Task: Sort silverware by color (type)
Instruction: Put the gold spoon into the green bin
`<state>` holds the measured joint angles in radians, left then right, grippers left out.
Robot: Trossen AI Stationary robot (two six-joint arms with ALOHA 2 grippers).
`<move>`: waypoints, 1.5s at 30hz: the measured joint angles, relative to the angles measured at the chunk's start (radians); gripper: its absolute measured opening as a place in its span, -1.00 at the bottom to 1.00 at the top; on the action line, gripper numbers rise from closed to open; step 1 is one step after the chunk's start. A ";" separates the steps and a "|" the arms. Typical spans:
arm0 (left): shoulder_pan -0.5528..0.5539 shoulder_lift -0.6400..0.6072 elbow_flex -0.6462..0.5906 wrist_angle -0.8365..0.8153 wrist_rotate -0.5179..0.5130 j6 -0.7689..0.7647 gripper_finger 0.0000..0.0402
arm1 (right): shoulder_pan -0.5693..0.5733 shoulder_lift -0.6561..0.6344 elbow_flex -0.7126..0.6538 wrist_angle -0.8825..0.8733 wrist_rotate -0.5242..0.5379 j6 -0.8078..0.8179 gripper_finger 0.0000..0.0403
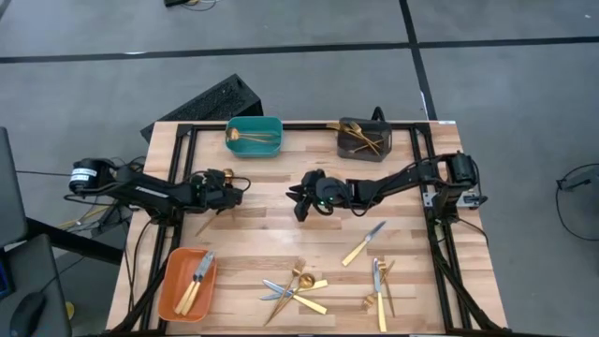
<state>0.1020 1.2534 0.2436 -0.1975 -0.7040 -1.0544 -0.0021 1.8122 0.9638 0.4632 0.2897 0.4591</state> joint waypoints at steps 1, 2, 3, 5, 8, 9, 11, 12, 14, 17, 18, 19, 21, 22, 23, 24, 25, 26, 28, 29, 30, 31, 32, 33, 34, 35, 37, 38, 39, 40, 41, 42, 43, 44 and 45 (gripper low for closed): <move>0.000 0.008 -0.002 0.006 0.005 -0.007 -0.53 | -0.001 0.000 0.000 -0.008 0.000 -0.001 -0.34; -0.001 0.012 -0.002 0.009 0.004 -0.007 -0.59 | -0.002 0.000 0.000 -0.018 0.000 -0.011 -0.34; 0.000 0.018 -0.002 0.012 0.004 -0.005 -0.65 | -0.002 0.000 0.000 -0.030 0.000 -0.023 -0.34; 0.000 0.025 -0.002 0.020 0.000 0.002 -0.76 | 0.000 0.000 0.000 -0.054 -0.001 -0.047 -0.34; 0.000 0.030 -0.002 0.036 0.000 0.009 -0.92 | 0.001 0.000 0.000 -0.061 -0.001 -0.050 -0.34; 0.000 0.029 -0.002 0.041 0.000 0.017 -0.95 | 0.001 0.000 0.000 -0.064 -0.001 -0.052 -0.34; -0.001 0.017 -0.003 0.050 0.001 0.024 -0.96 | 0.000 0.000 0.000 -0.066 -0.001 -0.053 -0.34; -0.005 0.007 -0.004 0.057 0.002 0.033 -0.96 | 0.000 0.000 0.000 -0.067 -0.001 -0.053 -0.34; -0.018 -0.030 -0.006 0.069 0.017 0.075 -0.96 | -0.001 0.000 0.000 -0.065 -0.001 -0.053 -0.34; -0.045 -0.111 0.004 0.081 0.012 0.138 -0.98 | -0.001 0.000 0.000 -0.064 -0.001 -0.053 -0.34; -0.057 -0.144 0.009 0.095 -0.002 0.169 -0.98 | 0.000 0.000 0.000 -0.060 -0.001 -0.052 -0.34; -0.071 -0.177 0.012 0.109 -0.019 0.208 -0.98 | 0.000 0.000 0.000 -0.059 -0.001 -0.051 -0.34; -0.099 -0.242 0.012 0.162 -0.051 0.310 -0.98 | 0.000 0.000 0.000 -0.059 -0.001 -0.050 -0.34; -0.111 -0.272 0.012 0.209 -0.060 0.366 -0.98 | 0.000 0.000 0.000 -0.055 -0.001 -0.049 -0.34; -0.122 -0.300 0.014 0.262 -0.067 0.429 -0.98 | -0.001 0.000 -0.001 -0.042 -0.001 -0.049 -0.34; -0.134 -0.326 0.014 0.317 -0.068 0.498 -0.98 | -0.004 0.000 -0.001 -0.020 -0.001 -0.048 -0.34; -0.148 -0.346 0.013 0.373 -0.068 0.567 -0.98 | -0.007 0.000 -0.001 0.006 -0.005 -0.037 -0.34; -0.162 -0.360 0.012 0.424 -0.064 0.631 -0.98 | -0.007 0.000 -0.001 0.036 -0.014 -0.014 -0.34; -0.193 -0.383 0.012 0.516 -0.021 0.744 -0.98 | -0.007 0.000 -0.001 0.096 -0.055 0.036 -0.34; -0.208 -0.391 0.011 0.564 0.015 0.794 -0.99 | -0.004 0.000 -0.001 0.128 -0.079 0.048 -0.34; -0.223 -0.393 0.011 0.609 0.056 0.839 -0.99 | 0.002 0.000 -0.001 0.161 -0.094 0.053 -0.34; -0.239 -0.393 0.012 0.641 0.096 0.884 -0.99 | 0.011 0.000 0.000 0.185 -0.101 0.053 -0.34; -0.254 -0.392 0.012 0.653 0.125 0.917 -0.99 | 0.019 0.000 0.000 0.197 -0.100 0.053 -0.34; -0.269 -0.391 0.011 0.661 0.146 0.942 -0.99 | 0.027 0.003 0.000 0.200 -0.090 0.054 -0.34; -0.281 -0.391 0.011 0.674 0.164 0.960 -0.99 | 0.036 0.007 0.000 0.200 -0.077 0.056 -0.34; -0.291 -0.391 0.011 0.690 0.177 0.976 -0.99 | 0.043 0.010 0.000 0.190 -0.062 0.056 -0.34; -0.305 -0.391 0.011 0.732 0.223 1.011 -0.99 | 0.049 0.011 -0.001 0.182 -0.051 0.057 -0.34; -0.310 -0.390 0.011 0.761 0.259 1.031 -0.99 | 0.048 0.010 -0.001 0.188 -0.052 0.057 -0.34; -0.313 -0.390 0.011 0.802 0.304 1.056 -0.99 | 0.048 0.009 0.000 0.193 -0.052 0.057 -0.34; -0.314 -0.389 0.011 0.854 0.357 1.076 -0.99 | 0.048 0.009 0.000 0.199 -0.052 0.057 -0.34; -0.314 -0.384 0.011 0.910 0.409 1.097 -0.99 | 0.048 0.009 0.000 0.209 -0.053 0.056 -0.34; -0.314 -0.376 0.011 0.967 0.459 1.119 -0.99 | 0.052 0.010 0.000 0.230 -0.054 0.044 -0.34; -0.314 -0.364 0.011 1.016 0.502 1.140 -0.99 | 0.055 0.010 0.000 0.259 -0.054 0.017 -0.34; -0.314 -0.351 0.011 1.059 0.534 1.161 -0.99 | 0.063 0.010 0.000 0.295 -0.055 -0.020 -0.34; -0.314 -0.335 0.011 1.104 0.552 1.183 -0.99 | 0.072 0.010 0.000 0.334 -0.056 -0.060 -0.34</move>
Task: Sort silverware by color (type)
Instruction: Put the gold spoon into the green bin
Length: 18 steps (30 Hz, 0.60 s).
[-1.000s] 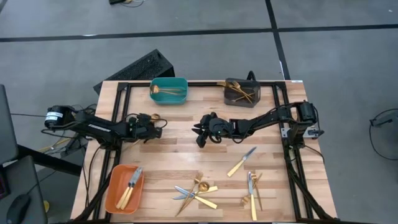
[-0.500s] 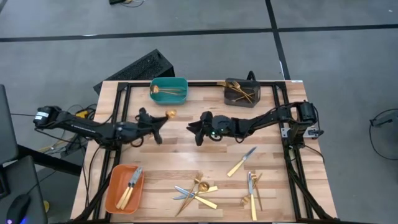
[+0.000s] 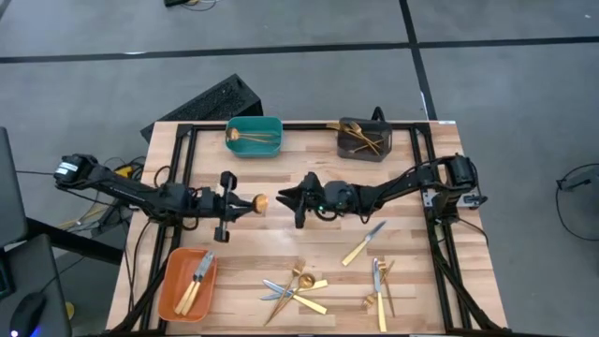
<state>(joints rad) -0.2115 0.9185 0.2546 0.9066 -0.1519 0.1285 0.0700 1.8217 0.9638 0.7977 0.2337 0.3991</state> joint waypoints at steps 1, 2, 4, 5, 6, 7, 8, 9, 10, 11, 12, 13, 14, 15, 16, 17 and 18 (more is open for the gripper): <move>0.000 0.018 0.000 0.045 0.009 0.018 -0.99 | 0.012 0.000 0.000 0.036 0.000 -0.044 -0.33; 0.000 0.035 0.000 0.091 0.010 0.035 -0.99 | 0.023 0.000 0.000 0.078 0.000 -0.089 -0.32; 0.000 0.080 0.000 0.180 0.012 0.073 -0.99 | 0.047 0.000 0.004 0.151 -0.006 -0.181 -0.27; 0.000 0.107 0.000 0.233 0.016 0.095 -0.99 | 0.058 0.000 0.017 0.170 -0.008 -0.225 -0.23; 0.000 0.134 0.000 0.286 0.026 0.115 -0.99 | 0.066 0.000 0.033 0.176 -0.009 -0.268 -0.19; 0.002 0.163 0.000 0.345 0.047 0.130 -0.99 | 0.071 0.000 0.050 0.173 -0.010 -0.310 -0.15; 0.006 0.192 0.000 0.405 0.073 0.143 -0.99 | 0.074 0.000 0.069 0.163 -0.010 -0.348 -0.09; 0.010 0.221 0.000 0.457 0.103 0.148 -0.99 | 0.074 0.000 0.090 0.146 -0.008 -0.381 -0.04; 0.016 0.251 0.000 0.508 0.132 0.149 -0.98 | 0.074 0.000 0.111 0.124 -0.008 -0.407 0.01; 0.022 0.281 0.000 0.553 0.155 0.149 -0.98 | 0.073 0.000 0.135 0.089 -0.008 -0.430 0.06; 0.028 0.310 0.000 0.594 0.165 0.151 -0.98 | 0.071 0.000 0.158 0.051 -0.008 -0.450 0.10; 0.034 0.336 0.000 0.635 0.168 0.153 -0.98 | 0.071 -0.001 0.180 0.008 -0.008 -0.459 0.13; 0.037 0.357 0.002 0.663 0.168 0.152 -0.98 | 0.071 0.000 0.202 -0.037 -0.017 -0.469 0.15; 0.042 0.372 0.012 0.656 0.167 0.152 -0.98 | 0.069 0.000 0.222 -0.084 -0.044 -0.476 0.16; 0.047 0.382 0.022 0.653 0.168 0.152 -0.98 | 0.066 0.000 0.245 -0.134 -0.079 -0.476 0.16; 0.049 0.395 0.029 0.654 0.171 0.150 -0.98 | 0.063 0.000 0.270 -0.192 -0.116 -0.476 0.16; 0.052 0.409 0.043 0.658 0.172 0.147 -0.97 | 0.061 0.000 0.292 -0.245 -0.134 -0.477 0.15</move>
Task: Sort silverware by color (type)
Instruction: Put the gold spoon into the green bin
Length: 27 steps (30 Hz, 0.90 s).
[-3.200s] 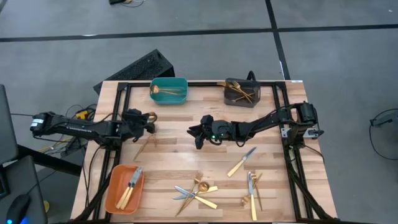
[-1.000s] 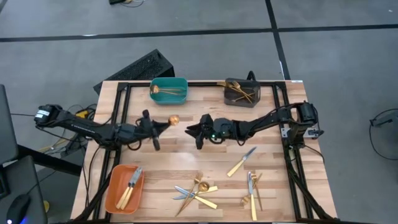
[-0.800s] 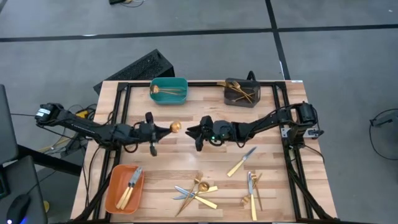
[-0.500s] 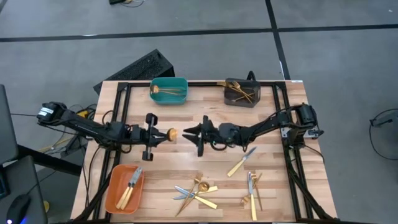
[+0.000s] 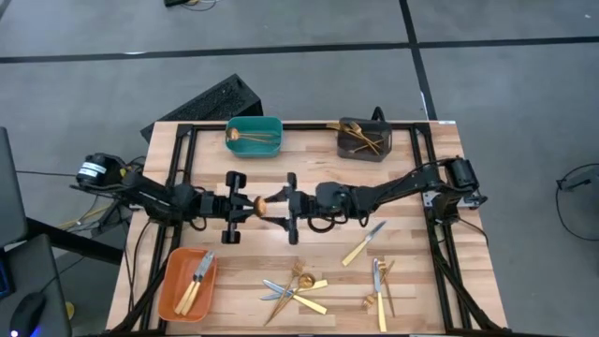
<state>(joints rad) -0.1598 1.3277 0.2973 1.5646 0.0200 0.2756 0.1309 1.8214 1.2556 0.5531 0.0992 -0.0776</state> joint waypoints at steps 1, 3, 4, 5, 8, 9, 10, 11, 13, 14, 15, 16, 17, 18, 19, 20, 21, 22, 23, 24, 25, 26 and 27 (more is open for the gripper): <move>0.001 0.012 0.016 -0.001 0.002 -0.003 -0.97 | -0.001 0.000 0.017 -0.044 0.002 -0.002 0.14; 0.001 0.033 0.038 -0.003 0.003 -0.005 -0.97 | 0.000 0.000 0.031 -0.087 0.034 -0.002 0.10; 0.001 0.044 0.052 -0.002 0.008 -0.002 -0.97 | -0.001 0.000 0.031 -0.089 0.036 -0.003 0.08; 0.001 0.053 0.064 0.000 0.017 0.000 -0.97 | -0.003 0.000 0.030 -0.085 0.033 -0.006 0.06; 0.001 0.077 0.095 0.000 0.029 0.000 -0.97 | -0.006 0.000 0.030 -0.056 0.007 -0.015 -0.02; 0.001 0.083 0.101 -0.002 0.029 0.001 -0.97 | -0.010 0.000 0.030 -0.050 -0.011 -0.019 -0.05; 0.001 0.087 0.103 -0.006 0.026 0.007 -0.97 | -0.011 0.000 0.031 -0.052 -0.018 -0.021 -0.09; 0.001 0.091 0.104 -0.005 0.023 0.014 -0.97 | -0.011 0.000 0.031 -0.064 -0.017 -0.021 -0.14; 0.001 0.093 0.105 -0.005 0.021 0.022 -0.97 | -0.013 0.000 0.030 -0.081 -0.017 -0.021 -0.26; 0.003 0.093 0.105 -0.005 0.016 0.029 -0.97 | -0.013 0.000 0.030 -0.084 -0.020 -0.024 -0.34; 0.004 0.093 0.105 -0.005 0.016 0.034 -0.97 | -0.013 0.000 0.030 -0.084 -0.019 -0.032 -0.43; 0.005 0.093 0.105 -0.007 0.012 0.034 -0.97 | -0.013 0.000 0.030 -0.080 -0.019 -0.040 -0.53; 0.005 0.093 0.105 -0.014 0.009 0.032 -0.97 | -0.013 0.000 0.030 -0.081 -0.023 -0.054 -0.64; 0.005 0.093 0.105 -0.022 0.003 0.023 -0.97 | -0.012 0.000 0.030 -0.085 -0.023 -0.072 -0.75; 0.004 0.093 0.105 -0.030 -0.002 0.020 -0.96 | -0.013 0.000 0.030 -0.087 -0.021 -0.083 -0.81; 0.002 0.092 0.105 -0.041 -0.023 0.020 -0.96 | -0.018 0.000 0.029 -0.089 -0.023 -0.087 -0.80; 0.000 0.090 0.106 -0.051 -0.050 0.021 -0.96 | -0.023 0.000 0.029 -0.090 -0.016 -0.084 -0.80; -0.007 0.084 0.102 -0.062 -0.100 0.021 -0.95 | -0.030 0.000 0.029 -0.101 0.004 -0.076 -0.80; -0.017 0.073 0.090 -0.068 -0.177 0.019 -0.93 | -0.040 0.000 0.029 -0.122 0.026 -0.068 -0.80; -0.028 0.061 0.075 -0.078 -0.275 0.016 -0.90 | -0.053 0.000 0.029 -0.148 0.047 -0.056 -0.80; -0.042 0.046 0.059 -0.087 -0.376 0.017 -0.88 | -0.067 0.000 0.029 -0.179 0.073 -0.036 -0.80; -0.058 0.026 0.039 -0.096 -0.494 0.030 -0.84 | -0.084 0.000 0.029 -0.213 0.092 -0.007 -0.80; -0.075 -0.001 0.020 -0.098 -0.606 0.054 -0.81 | -0.100 0.000 0.029 -0.238 0.098 0.020 -0.80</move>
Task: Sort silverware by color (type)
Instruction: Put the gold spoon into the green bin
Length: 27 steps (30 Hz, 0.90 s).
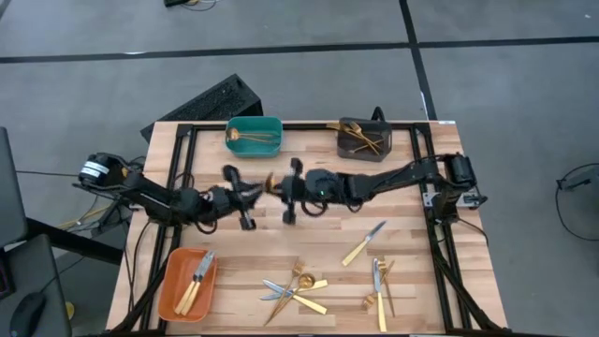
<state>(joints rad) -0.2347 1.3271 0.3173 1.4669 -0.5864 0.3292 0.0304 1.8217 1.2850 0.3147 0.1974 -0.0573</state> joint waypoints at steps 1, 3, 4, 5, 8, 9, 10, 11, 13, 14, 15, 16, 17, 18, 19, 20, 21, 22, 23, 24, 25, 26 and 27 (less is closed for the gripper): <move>-0.014 -0.027 -0.016 0.006 -0.110 0.030 -0.78 | -0.018 0.000 0.000 -0.025 0.000 0.025 -0.80; -0.025 -0.079 -0.045 0.009 -0.277 0.078 -0.70 | -0.051 0.000 0.000 -0.060 0.011 0.061 -0.80; -0.029 -0.105 -0.062 -0.009 -0.350 0.089 -0.67 | -0.068 0.000 0.000 -0.068 0.018 0.071 -0.80; -0.033 -0.130 -0.077 -0.029 -0.404 0.092 -0.64 | -0.088 0.000 0.001 -0.075 0.019 0.076 -0.80; -0.036 -0.213 -0.128 -0.114 -0.467 0.053 -0.56 | -0.167 0.000 0.064 -0.186 0.018 0.084 -0.80; -0.035 -0.235 -0.144 -0.161 -0.469 0.012 -0.54 | -0.198 0.000 0.101 -0.247 0.019 0.084 -0.80; -0.032 -0.256 -0.160 -0.209 -0.468 -0.031 -0.53 | -0.228 0.009 0.143 -0.304 0.021 0.084 -0.80; -0.027 -0.277 -0.175 -0.260 -0.468 -0.076 -0.52 | -0.253 0.039 0.198 -0.343 0.028 0.083 -0.80; -0.013 -0.313 -0.191 -0.345 -0.464 -0.147 -0.51 | -0.305 0.091 0.306 -0.441 0.022 0.080 -0.80; -0.001 -0.326 -0.197 -0.378 -0.467 -0.172 -0.51 | -0.323 0.123 0.359 -0.529 0.013 0.075 -0.80; 0.011 -0.337 -0.200 -0.398 -0.467 -0.190 -0.51 | -0.337 0.172 0.423 -0.569 0.003 0.058 -0.80; 0.021 -0.349 -0.204 -0.413 -0.465 -0.200 -0.52 | -0.352 0.219 0.491 -0.565 -0.022 0.036 -0.80; 0.028 -0.359 -0.208 -0.425 -0.465 -0.210 -0.52 | -0.365 0.258 0.545 -0.597 -0.052 0.028 -0.80; 0.032 -0.367 -0.209 -0.444 -0.453 -0.217 -0.52 | -0.376 0.299 0.606 -0.650 -0.076 0.022 -0.80; 0.034 -0.377 -0.211 -0.468 -0.437 -0.218 -0.52 | -0.387 0.345 0.665 -0.672 -0.100 0.010 -0.80; 0.036 -0.386 -0.217 -0.495 -0.420 -0.219 -0.52 | -0.395 0.389 0.722 -0.676 -0.123 -0.006 -0.80; 0.035 -0.390 -0.220 -0.521 -0.406 -0.226 -0.52 | -0.401 0.434 0.771 -0.697 -0.126 -0.019 -0.80; 0.036 -0.391 -0.220 -0.544 -0.396 -0.240 -0.52 | -0.408 0.475 0.817 -0.735 -0.126 -0.031 -0.80; 0.036 -0.397 -0.222 -0.576 -0.392 -0.250 -0.52 | -0.414 0.514 0.859 -0.772 -0.123 -0.042 -0.80; 0.035 -0.402 -0.225 -0.603 -0.391 -0.262 -0.52 | -0.416 0.552 0.899 -0.775 -0.125 -0.047 -0.80; 0.035 -0.403 -0.225 -0.623 -0.391 -0.277 -0.52 | -0.418 0.585 0.938 -0.799 -0.122 -0.054 -0.80; 0.036 -0.403 -0.223 -0.650 -0.391 -0.292 -0.52 | -0.420 0.613 0.973 -0.835 -0.125 -0.056 -0.80; 0.037 -0.407 -0.223 -0.684 -0.394 -0.303 -0.52 | -0.422 0.637 1.011 -0.854 -0.125 -0.057 -0.80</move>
<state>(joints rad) -0.1980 0.9203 0.0939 0.7832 -0.9800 0.0263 -0.3917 2.4591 2.2957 -0.5388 0.0727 -0.1140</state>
